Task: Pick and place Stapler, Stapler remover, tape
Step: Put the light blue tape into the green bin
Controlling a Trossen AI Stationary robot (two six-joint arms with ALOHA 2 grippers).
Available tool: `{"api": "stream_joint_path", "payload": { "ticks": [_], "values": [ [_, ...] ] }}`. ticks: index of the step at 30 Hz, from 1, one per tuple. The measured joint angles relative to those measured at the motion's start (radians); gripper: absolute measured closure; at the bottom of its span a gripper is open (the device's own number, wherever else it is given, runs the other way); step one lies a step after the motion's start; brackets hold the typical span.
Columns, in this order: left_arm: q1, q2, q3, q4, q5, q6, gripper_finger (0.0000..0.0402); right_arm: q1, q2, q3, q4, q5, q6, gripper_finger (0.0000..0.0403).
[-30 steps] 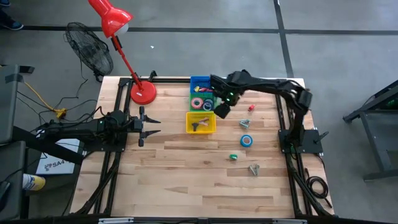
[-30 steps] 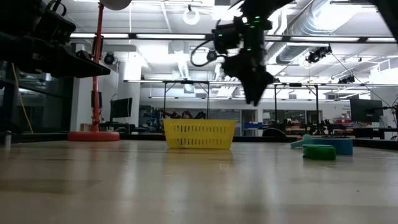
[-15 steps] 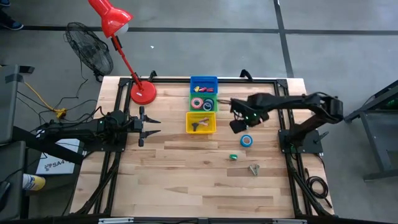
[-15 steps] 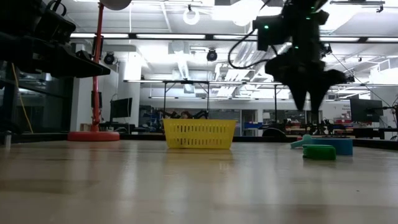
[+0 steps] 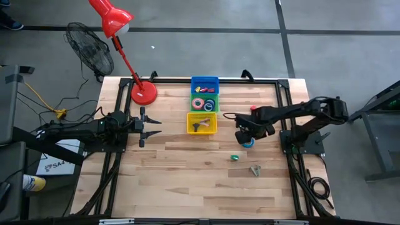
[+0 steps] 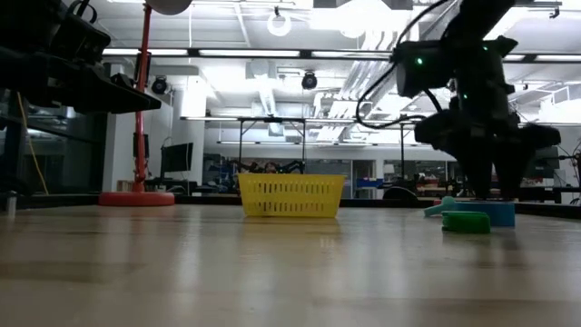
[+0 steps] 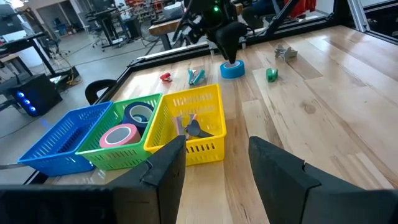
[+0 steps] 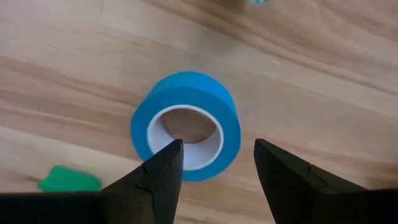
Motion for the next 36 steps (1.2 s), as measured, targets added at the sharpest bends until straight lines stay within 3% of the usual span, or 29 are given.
{"api": "stream_joint_path", "payload": {
  "ticks": [12, 25, 32, 36],
  "values": [
    [0.0, 0.0, 0.0, 0.0, 0.0, 0.0, 0.0229, -0.001, 0.0, -0.084, 0.086, -0.017, 0.008, 0.0225],
    [0.0, 0.0, 0.0, 0.0, 0.0, 0.0, 0.0229, -0.05, 0.0, -0.084, 0.12, -0.003, -0.146, 0.0375],
    [0.0, 0.0, 0.0, 0.0, 0.0, 0.0, 0.0229, -0.067, 0.002, -0.009, 0.145, 0.047, -0.245, 0.0375],
    [0.0, 0.0, 0.0, 0.0, 0.0, 0.0, 0.0229, -0.103, 0.004, 0.092, 0.145, 0.149, -0.381, 0.0375]
  ]
}}
